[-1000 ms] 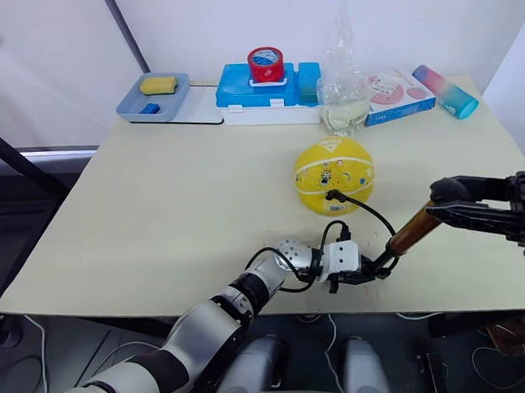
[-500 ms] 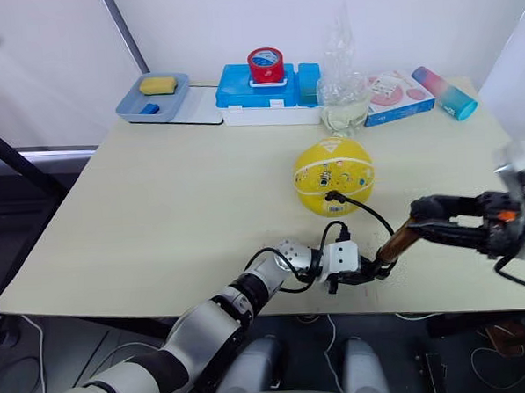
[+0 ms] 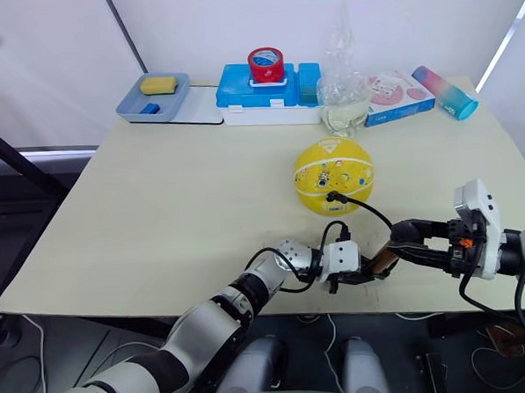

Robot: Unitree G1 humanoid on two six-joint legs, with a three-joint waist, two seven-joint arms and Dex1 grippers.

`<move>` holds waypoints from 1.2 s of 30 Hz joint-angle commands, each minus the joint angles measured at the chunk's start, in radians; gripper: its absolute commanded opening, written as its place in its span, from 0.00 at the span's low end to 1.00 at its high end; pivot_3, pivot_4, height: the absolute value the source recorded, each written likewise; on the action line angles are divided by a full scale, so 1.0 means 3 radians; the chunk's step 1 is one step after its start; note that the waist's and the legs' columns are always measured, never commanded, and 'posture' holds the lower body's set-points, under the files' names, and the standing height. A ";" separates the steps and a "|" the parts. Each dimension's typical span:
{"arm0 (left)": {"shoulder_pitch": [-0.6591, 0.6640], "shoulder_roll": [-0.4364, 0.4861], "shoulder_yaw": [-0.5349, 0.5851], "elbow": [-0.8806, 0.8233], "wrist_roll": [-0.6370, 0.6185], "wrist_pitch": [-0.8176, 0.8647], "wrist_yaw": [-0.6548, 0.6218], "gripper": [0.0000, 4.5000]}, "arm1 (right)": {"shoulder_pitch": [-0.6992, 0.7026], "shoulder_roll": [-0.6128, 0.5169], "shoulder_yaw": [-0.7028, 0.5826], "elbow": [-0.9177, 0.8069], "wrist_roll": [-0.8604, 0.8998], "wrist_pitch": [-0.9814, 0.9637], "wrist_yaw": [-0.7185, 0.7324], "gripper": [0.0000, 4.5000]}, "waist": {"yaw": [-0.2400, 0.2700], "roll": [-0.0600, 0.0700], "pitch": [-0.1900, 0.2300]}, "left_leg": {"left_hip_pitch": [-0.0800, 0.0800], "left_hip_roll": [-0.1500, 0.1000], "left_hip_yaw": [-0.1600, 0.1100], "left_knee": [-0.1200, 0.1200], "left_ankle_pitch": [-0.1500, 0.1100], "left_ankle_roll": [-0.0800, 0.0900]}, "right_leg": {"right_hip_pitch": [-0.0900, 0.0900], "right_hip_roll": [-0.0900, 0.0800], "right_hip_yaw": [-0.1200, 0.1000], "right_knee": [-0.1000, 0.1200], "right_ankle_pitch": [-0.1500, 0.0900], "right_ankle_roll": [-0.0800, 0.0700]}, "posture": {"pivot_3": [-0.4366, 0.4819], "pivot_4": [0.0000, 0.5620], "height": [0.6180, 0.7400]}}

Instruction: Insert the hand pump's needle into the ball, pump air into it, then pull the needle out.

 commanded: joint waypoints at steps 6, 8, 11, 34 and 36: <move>0.0097 -0.0127 -0.0173 0.0247 0.0241 0.0120 -0.0085 0.24 | -0.0466 -0.0165 -0.1142 0.0063 0.0400 -0.0082 -0.0144 0.43 | -0.0003 0.0010 0.0007 | 0.0000 0.0000 0.0000 0.0000 0.0000 0.0000 | 0.0000 0.0000 0.0000 0.0000 0.0000 0.0000 | 0.48 0.27 1.00; 0.0095 -0.0127 -0.0168 0.0247 0.0244 0.0120 -0.0089 0.24 | -0.0494 -0.0167 -0.1242 0.0089 0.0460 -0.0048 -0.0172 0.43 | -0.0003 0.0010 0.0007 | 0.0000 0.0000 -0.0001 0.0000 0.0000 0.0000 | 0.0000 0.0000 0.0000 0.0000 0.0000 0.0000 | 0.48 0.27 1.00; 0.0096 -0.0125 -0.0167 0.0246 0.0248 0.0118 -0.0094 0.24 | -0.0528 -0.0221 -0.1447 0.0174 0.0514 0.0002 -0.0182 0.43 | -0.0003 0.0011 0.0008 | -0.0001 0.0000 0.0000 0.0000 0.0000 0.0000 | -0.0001 0.0000 0.0000 0.0000 0.0000 0.0000 | 0.48 0.27 1.00; 0.0102 -0.0105 -0.0167 0.0244 0.0253 0.0122 -0.0106 0.24 | 0.0002 0.1207 -0.0109 0.0206 -0.0640 -0.1250 -0.0486 0.43 | -0.0013 -0.0002 -0.0006 | 0.0013 0.0003 0.0002 -0.0001 0.0000 0.0000 | 0.0004 0.0006 0.0004 0.0008 0.0000 -0.0001 | 0.48 0.27 1.00; 0.0102 -0.0106 -0.0167 0.0245 0.0253 0.0122 -0.0109 0.24 | 0.0074 0.1272 0.0020 0.0333 -0.0784 -0.1410 -0.0505 0.43 | -0.0012 -0.0002 -0.0007 | 0.0015 0.0003 0.0001 -0.0001 0.0000 0.0000 | 0.0004 0.0006 0.0005 0.0008 0.0000 -0.0001 | 0.48 0.27 1.00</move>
